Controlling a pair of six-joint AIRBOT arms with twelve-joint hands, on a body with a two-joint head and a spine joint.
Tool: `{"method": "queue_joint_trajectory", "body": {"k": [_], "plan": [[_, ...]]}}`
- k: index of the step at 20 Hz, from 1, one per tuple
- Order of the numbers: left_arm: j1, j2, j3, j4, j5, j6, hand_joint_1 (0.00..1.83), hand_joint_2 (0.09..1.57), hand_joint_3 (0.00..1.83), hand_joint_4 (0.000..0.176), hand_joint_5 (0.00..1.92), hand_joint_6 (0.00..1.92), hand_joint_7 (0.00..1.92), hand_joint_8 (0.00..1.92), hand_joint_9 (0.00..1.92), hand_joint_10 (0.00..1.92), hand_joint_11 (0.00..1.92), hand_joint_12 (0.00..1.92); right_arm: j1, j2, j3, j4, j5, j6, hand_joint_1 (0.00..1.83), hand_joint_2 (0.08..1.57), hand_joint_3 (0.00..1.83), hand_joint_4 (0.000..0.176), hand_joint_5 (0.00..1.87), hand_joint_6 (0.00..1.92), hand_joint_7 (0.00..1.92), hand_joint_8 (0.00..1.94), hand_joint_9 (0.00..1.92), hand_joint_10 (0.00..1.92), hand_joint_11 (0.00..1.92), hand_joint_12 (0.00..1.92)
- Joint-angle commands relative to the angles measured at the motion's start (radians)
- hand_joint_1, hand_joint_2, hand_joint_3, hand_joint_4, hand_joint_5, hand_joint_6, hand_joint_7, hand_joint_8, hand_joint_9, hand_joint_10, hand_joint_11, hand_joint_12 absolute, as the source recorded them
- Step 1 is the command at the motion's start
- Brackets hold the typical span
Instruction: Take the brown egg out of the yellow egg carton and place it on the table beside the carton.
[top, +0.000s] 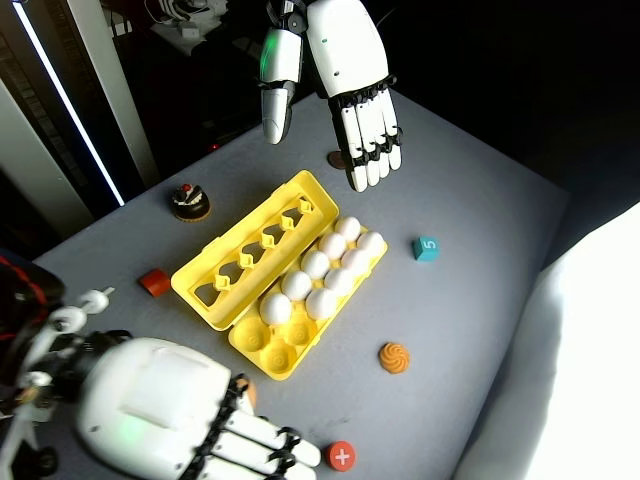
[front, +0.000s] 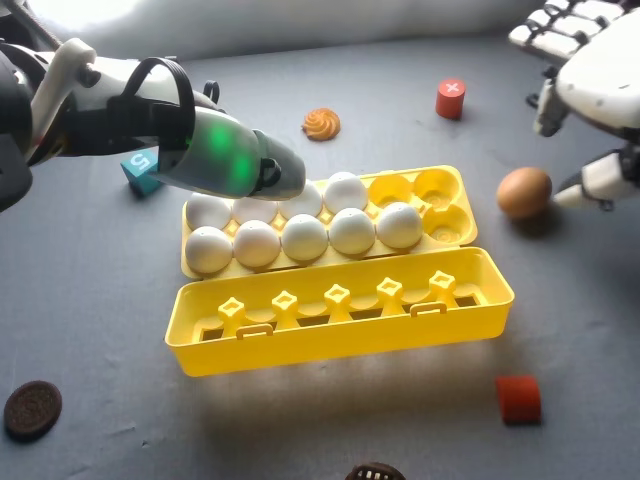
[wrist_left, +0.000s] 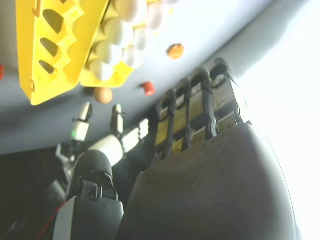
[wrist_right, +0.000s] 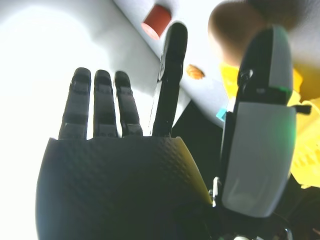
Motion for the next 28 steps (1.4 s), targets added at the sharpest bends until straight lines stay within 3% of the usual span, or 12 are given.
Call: {"method": "queue_joint_trajectory", "body": {"k": [1,3,4,11,14,15,16,17,19,20,22,28], "plan": [[-0.014,0.003,-0.004,0.060,-0.037,-0.003,0.00,1.22,0.00,0.000,0.11,0.00,0.11,0.00,0.07,0.00,0.00,0.08,0.005,0.039,-0.025,-0.029,0.103,-0.006,0.76,0.84,0.00,0.174,0.95,0.00,0.00,0.00,0.00,0.00,0.00,0.00],[-0.014,0.003,-0.003,0.060,-0.037,-0.003,0.00,1.22,0.00,0.000,0.12,0.00,0.10,0.00,0.07,0.00,0.01,0.08,0.004,0.124,-0.105,-0.029,0.102,-0.006,0.74,0.84,0.01,0.176,0.95,0.00,0.00,0.00,0.00,0.00,0.00,0.00],[-0.014,0.003,-0.003,0.060,-0.037,-0.003,0.00,1.22,0.00,0.000,0.12,0.00,0.10,0.00,0.07,0.00,0.01,0.09,0.001,0.173,-0.152,-0.028,0.100,-0.006,0.83,0.84,0.00,0.107,0.96,0.01,0.00,0.00,0.00,0.00,0.00,0.00],[-0.014,0.003,-0.002,0.064,-0.037,-0.003,0.00,1.22,0.00,0.000,0.12,0.01,0.10,0.01,0.07,0.01,0.01,0.08,0.041,0.474,-0.445,0.038,0.005,-0.006,0.76,0.83,0.00,0.154,0.96,0.00,0.00,0.00,0.00,0.00,0.00,0.00],[-0.014,0.003,-0.002,0.064,-0.034,-0.003,0.00,1.22,0.00,0.000,0.12,0.00,0.10,0.00,0.07,0.00,0.00,0.08,0.053,0.543,-0.518,0.062,-0.039,-0.006,0.88,0.84,0.00,0.035,1.09,0.03,0.48,0.04,0.19,0.05,0.00,0.00],[-0.014,0.003,-0.002,0.064,-0.034,-0.003,0.00,1.22,0.00,0.000,0.13,0.00,0.12,0.00,0.09,0.00,0.00,0.14,0.051,0.551,-0.529,0.062,-0.053,-0.006,0.87,0.87,0.00,0.049,1.14,0.02,0.68,0.04,0.37,0.09,0.02,0.03],[-0.014,0.003,-0.002,0.064,-0.034,-0.003,0.00,1.22,0.00,0.000,0.11,0.00,0.11,0.00,0.08,0.00,0.00,0.13,0.048,0.551,-0.532,0.065,-0.057,-0.003,0.79,0.93,0.00,0.023,1.19,0.06,0.96,0.25,0.59,0.51,0.00,0.77],[-0.015,0.004,-0.002,0.064,-0.034,-0.003,0.00,1.22,0.00,0.000,0.12,0.00,0.11,0.00,0.08,0.00,0.00,0.14,0.046,0.551,-0.533,0.083,-0.071,0.006,0.76,0.92,0.00,0.017,0.92,1.34,0.84,1.31,0.69,1.31,0.26,1.56],[-0.014,0.004,-0.002,0.064,-0.033,-0.002,0.00,1.22,0.00,0.000,0.13,0.00,0.12,0.00,0.09,0.00,0.00,0.16,0.045,0.551,-0.533,0.085,-0.083,0.012,0.98,0.95,0.00,0.009,1.28,1.90,1.20,1.92,1.20,1.90,1.29,1.91],[-0.014,0.004,-0.002,0.064,-0.032,-0.002,0.00,1.22,0.00,0.000,0.14,0.00,0.13,0.00,0.10,0.00,0.00,0.21,0.044,0.552,-0.533,0.085,-0.087,0.015,1.05,1.07,0.03,0.012,1.40,1.92,1.38,1.94,1.44,1.92,1.65,1.92],[-0.014,0.004,-0.002,0.064,-0.031,-0.002,0.00,1.22,0.00,0.000,0.13,0.00,0.12,0.00,0.09,0.00,0.00,0.17,0.037,0.552,-0.532,0.086,-0.106,0.015,1.16,1.27,0.03,0.108,1.57,1.92,1.63,1.94,1.69,1.92,1.89,1.92],[-0.014,0.004,-0.002,0.064,-0.026,-0.002,0.00,1.22,0.00,0.000,0.14,0.00,0.13,0.00,0.10,0.00,0.00,0.20,0.024,0.553,-0.520,0.106,-0.212,0.012,0.71,1.39,0.04,0.128,1.58,1.92,1.75,1.94,1.79,1.92,1.92,1.92]]}}
